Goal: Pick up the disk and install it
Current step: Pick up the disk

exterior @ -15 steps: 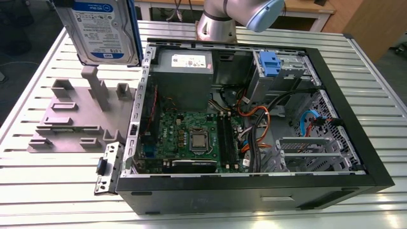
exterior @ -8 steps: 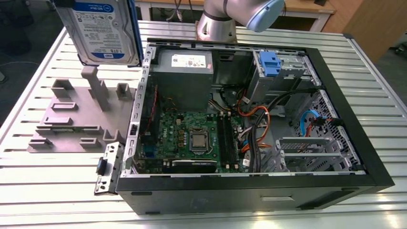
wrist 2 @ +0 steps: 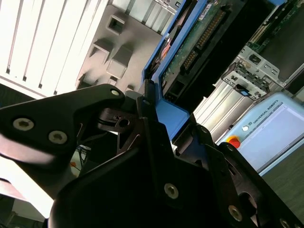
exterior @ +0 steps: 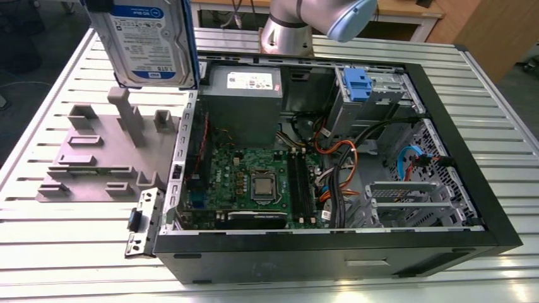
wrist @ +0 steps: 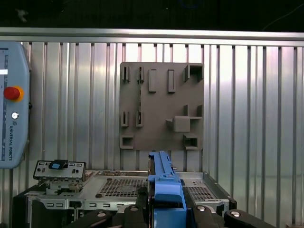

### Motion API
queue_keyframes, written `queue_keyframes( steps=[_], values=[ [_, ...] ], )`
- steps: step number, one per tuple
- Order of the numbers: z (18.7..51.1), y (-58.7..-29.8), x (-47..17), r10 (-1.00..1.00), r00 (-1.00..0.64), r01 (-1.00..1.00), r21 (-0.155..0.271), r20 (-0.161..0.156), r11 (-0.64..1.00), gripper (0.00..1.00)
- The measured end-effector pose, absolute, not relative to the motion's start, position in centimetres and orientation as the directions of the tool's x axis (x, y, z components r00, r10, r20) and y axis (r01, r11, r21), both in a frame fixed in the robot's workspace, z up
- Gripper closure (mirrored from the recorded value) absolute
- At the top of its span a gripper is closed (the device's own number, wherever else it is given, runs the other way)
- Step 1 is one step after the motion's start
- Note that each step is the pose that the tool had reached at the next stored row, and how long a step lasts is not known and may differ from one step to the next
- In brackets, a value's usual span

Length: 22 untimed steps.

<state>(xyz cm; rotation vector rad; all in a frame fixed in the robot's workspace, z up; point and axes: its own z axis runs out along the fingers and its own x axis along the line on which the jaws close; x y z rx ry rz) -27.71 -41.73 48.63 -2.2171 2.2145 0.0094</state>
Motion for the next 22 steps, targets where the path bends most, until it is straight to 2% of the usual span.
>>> queue_keyframes(
  steps=[22],
  values=[
    [48.5,-42.4,-26.5,-1.000,0.001,-1.000,-0.001,-0.009,-0.001,0.63]
  ],
)
